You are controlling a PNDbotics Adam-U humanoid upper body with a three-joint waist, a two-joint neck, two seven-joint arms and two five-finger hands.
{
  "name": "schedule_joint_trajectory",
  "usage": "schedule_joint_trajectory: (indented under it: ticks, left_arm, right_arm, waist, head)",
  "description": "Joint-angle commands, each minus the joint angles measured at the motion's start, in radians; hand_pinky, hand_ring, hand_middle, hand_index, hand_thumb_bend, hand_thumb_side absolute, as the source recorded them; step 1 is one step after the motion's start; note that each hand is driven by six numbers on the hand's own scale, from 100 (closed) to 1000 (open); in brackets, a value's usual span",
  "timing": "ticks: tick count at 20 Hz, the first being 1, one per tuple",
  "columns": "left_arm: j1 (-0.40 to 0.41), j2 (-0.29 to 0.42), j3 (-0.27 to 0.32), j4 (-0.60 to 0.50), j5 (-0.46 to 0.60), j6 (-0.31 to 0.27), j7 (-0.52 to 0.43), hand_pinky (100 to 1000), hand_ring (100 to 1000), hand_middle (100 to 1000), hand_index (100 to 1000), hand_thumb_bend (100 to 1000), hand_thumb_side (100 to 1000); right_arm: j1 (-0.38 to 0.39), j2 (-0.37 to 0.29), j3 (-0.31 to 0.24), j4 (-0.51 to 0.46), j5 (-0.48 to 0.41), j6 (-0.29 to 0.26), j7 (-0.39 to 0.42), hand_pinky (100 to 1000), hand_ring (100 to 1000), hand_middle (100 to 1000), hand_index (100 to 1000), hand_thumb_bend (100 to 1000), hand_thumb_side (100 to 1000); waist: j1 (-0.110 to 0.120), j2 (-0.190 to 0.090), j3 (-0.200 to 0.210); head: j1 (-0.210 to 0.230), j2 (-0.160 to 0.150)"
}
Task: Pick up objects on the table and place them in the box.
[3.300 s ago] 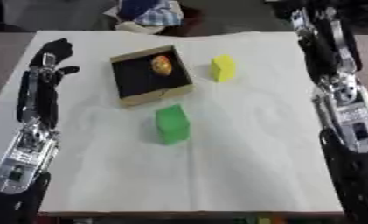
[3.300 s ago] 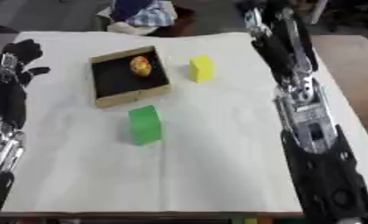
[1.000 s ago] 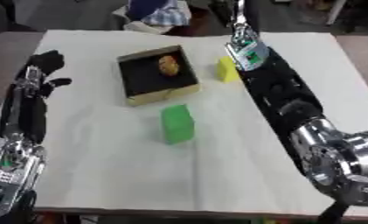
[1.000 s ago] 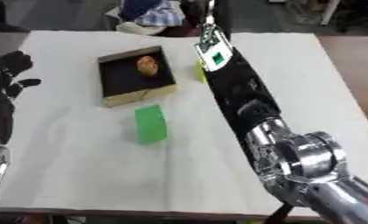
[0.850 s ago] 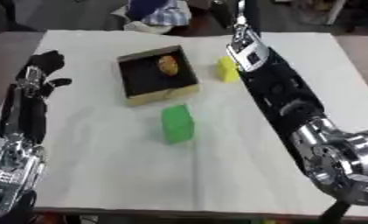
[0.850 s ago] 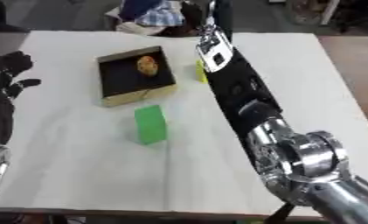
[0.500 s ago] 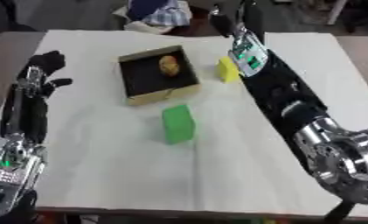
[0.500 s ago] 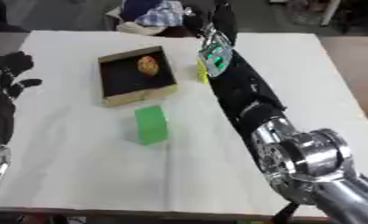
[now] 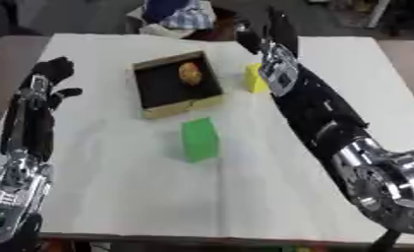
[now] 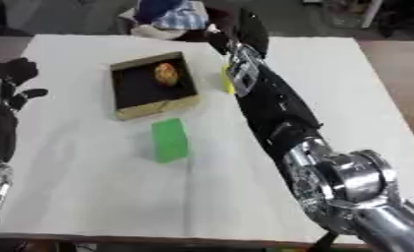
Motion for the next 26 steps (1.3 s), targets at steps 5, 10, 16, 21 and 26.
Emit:
schedule_joint_trajectory:
  ticks: [5, 10, 16, 21, 26]
  left_arm:
    - [-0.007, 0.011, 0.005, -0.01, 0.005, 0.0, -0.001, 712, 864, 754, 817, 100, 920]
    - [-0.006, 0.012, 0.006, -0.008, 0.006, 0.0, -0.002, 712, 864, 755, 817, 100, 921]
    - [-0.005, 0.012, 0.006, -0.006, 0.01, -0.001, -0.004, 713, 864, 756, 818, 100, 923]
    - [-0.004, 0.012, 0.006, -0.004, 0.014, -0.001, -0.009, 713, 865, 757, 818, 100, 924]
    - [-0.004, 0.012, 0.006, -0.004, 0.017, -0.002, -0.011, 713, 865, 756, 818, 100, 924]
  right_arm:
    - [-0.015, -0.012, 0.0, -0.005, 0.082, 0.023, 0.069, 873, 896, 901, 986, 100, 749]
    - [-0.012, -0.014, 0.006, 0.011, 0.141, 0.043, 0.126, 872, 901, 910, 991, 100, 765]
    - [-0.012, -0.016, 0.01, 0.024, 0.186, 0.062, 0.194, 870, 904, 912, 991, 100, 788]
    - [-0.013, -0.02, 0.016, 0.035, 0.225, 0.077, 0.258, 869, 909, 918, 992, 100, 781]
    - [-0.012, -0.02, 0.012, 0.034, 0.256, 0.102, 0.294, 867, 909, 921, 993, 100, 771]
  waist:
    - [0.006, -0.021, -0.002]
    - [0.006, -0.02, -0.002]
    - [0.005, -0.02, -0.003]
    - [0.005, -0.021, -0.003]
    - [0.004, -0.021, -0.002]
  head:
    - [0.004, 0.005]
    - [0.006, 0.005]
    - [0.008, 0.005]
    - [0.009, 0.005]
    - [0.009, 0.005]
